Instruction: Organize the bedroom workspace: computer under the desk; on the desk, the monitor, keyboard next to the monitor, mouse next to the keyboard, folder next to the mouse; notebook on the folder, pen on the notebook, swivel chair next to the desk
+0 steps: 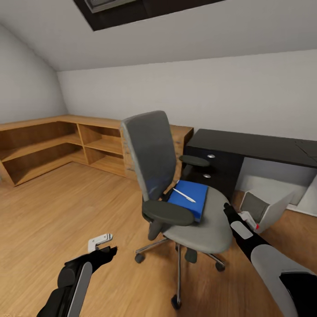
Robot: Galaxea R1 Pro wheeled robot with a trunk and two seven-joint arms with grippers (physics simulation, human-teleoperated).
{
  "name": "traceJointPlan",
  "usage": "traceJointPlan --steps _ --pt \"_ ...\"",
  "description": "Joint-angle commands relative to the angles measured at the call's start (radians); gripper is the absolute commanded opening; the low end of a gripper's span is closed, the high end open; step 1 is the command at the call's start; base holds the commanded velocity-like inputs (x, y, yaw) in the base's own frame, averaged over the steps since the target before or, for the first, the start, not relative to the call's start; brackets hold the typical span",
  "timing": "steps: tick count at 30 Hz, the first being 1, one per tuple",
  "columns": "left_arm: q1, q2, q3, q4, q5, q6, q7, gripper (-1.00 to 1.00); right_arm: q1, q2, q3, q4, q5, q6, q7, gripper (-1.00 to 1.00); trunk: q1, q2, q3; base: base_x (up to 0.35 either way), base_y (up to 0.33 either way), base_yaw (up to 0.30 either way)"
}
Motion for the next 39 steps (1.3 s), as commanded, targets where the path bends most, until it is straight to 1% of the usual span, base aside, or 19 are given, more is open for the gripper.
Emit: traceJointPlan --steps 1,6,21,24,30,39 --pt "-0.001 -0.001 0.0 0.008 0.01 0.004 0.008 1.0 0.0 0.034 0.014 -0.003 -0.011 -0.003 -0.002 1.0 0.0 0.0 -0.001 0.051 0.015 0.273" --pt "-0.001 -0.002 -0.003 0.021 0.009 0.004 0.008 1.0 0.0 0.033 0.014 -0.003 -0.011 -0.003 -0.002 1.0 0.0 0.0 -0.001 0.016 0.005 0.273" --pt "-0.001 -0.004 -0.007 0.023 0.009 0.004 0.007 1.0 0.0 0.032 0.012 -0.003 -0.01 -0.003 -0.002 1.0 0.0 0.0 -0.001 -0.014 0.0 0.265" --pt "-0.001 -0.004 -0.009 0.023 0.009 0.004 0.008 1.0 0.0 0.032 0.012 -0.003 -0.01 -0.003 -0.003 1.0 0.0 0.0 -0.001 -0.247 0.0 0.077" --pt "-0.001 -0.004 -0.026 0.03 0.009 0.003 0.008 1.0 0.0 0.032 0.012 -0.003 -0.011 -0.003 -0.004 1.0 0.0 0.0 -0.001 -0.277 -0.057 0.013" --pt "-0.001 -0.004 -0.029 0.032 0.009 -0.001 0.008 1.0 0.0 0.033 0.012 -0.003 -0.012 -0.003 -0.004 1.0 0.0 0.0 -0.001 -0.17 -0.134 0.001"
